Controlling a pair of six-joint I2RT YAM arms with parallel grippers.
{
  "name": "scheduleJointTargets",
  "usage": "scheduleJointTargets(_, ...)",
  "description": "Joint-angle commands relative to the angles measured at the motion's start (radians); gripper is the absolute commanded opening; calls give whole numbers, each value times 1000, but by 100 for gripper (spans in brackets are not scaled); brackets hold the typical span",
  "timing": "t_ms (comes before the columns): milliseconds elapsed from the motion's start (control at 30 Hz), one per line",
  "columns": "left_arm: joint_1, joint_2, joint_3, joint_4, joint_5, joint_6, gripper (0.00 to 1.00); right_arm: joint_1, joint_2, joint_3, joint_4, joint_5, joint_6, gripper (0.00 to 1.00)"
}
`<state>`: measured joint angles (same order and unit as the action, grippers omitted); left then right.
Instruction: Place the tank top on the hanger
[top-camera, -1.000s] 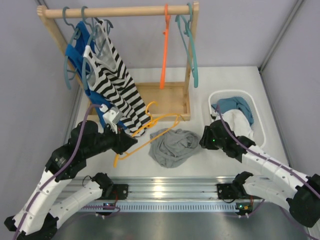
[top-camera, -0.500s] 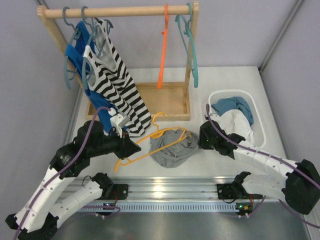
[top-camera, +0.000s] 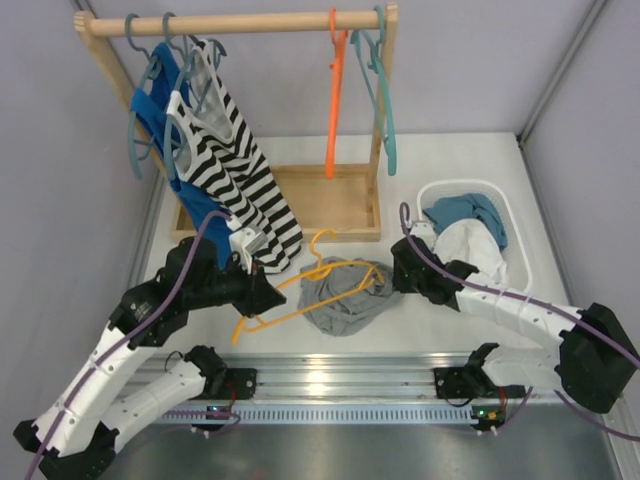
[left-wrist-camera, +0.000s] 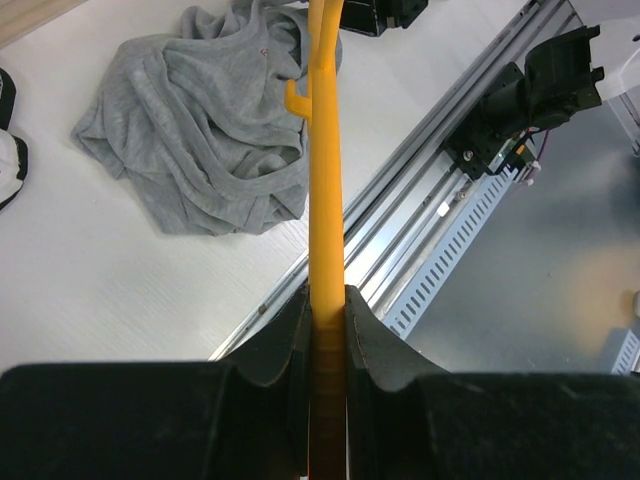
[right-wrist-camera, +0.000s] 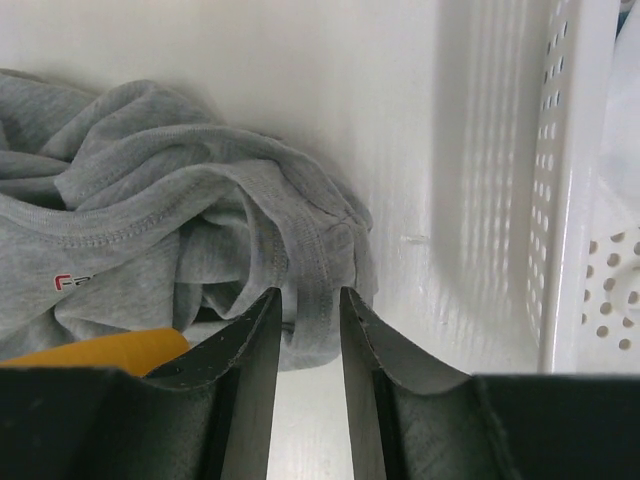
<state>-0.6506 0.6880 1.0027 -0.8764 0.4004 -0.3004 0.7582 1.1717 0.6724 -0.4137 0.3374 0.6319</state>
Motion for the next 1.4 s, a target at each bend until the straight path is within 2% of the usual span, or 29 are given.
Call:
scheduleJointTargets(0,0,4,-6,48,31,3,0,16,9,47,12,49,11,30)
scheduleJointTargets(167,2,16,-9,60,35,3,0,18,22,46,13,54,9,18)
scheduleJointTargets(300,0,28,-13,83,43,-2,0,16,16,44,6,55,3,1)
scheduleJointTargets(333,0,33,-13,89,44,-8,0,18,10,47,-3,55,5,0)
scheduleJointTargets(567,-27,71,-29,157,31,-23,0,29,-69,99,-72,63,-3,0)
scheduleJointTargets(833,-86,120,-65,293,-54,-45,0,76,-110,191,-143,64,-3,0)
scheduleJointTargets(1367,-135,143,-255,695,28,-127,0,159,-99,418,-246,100,-24,0)
